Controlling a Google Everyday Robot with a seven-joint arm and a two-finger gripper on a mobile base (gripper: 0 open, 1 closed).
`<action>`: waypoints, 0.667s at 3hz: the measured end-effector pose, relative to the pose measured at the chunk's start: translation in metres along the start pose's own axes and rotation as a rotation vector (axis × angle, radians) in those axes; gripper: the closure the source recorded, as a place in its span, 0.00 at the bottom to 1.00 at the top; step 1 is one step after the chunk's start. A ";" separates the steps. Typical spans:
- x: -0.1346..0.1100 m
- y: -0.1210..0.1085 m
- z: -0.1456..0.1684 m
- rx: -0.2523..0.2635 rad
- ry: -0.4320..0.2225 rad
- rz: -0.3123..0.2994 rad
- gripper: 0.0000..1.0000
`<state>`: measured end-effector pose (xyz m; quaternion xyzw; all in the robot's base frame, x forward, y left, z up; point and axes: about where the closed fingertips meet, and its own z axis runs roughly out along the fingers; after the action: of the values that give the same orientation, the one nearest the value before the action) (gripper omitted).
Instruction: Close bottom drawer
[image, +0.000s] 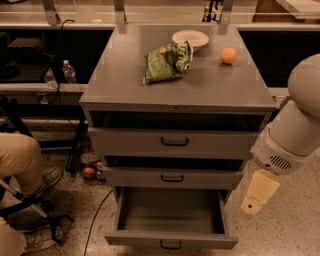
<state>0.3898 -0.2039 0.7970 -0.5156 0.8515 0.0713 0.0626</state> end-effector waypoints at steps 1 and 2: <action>0.003 0.006 0.029 -0.058 -0.017 0.031 0.00; 0.002 0.018 0.092 -0.145 -0.015 0.080 0.00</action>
Offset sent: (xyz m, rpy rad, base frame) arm -0.0317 0.0525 -0.1951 0.1305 0.2776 -0.1208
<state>0.3760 -0.1805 0.7075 -0.4839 0.8635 0.1392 0.0286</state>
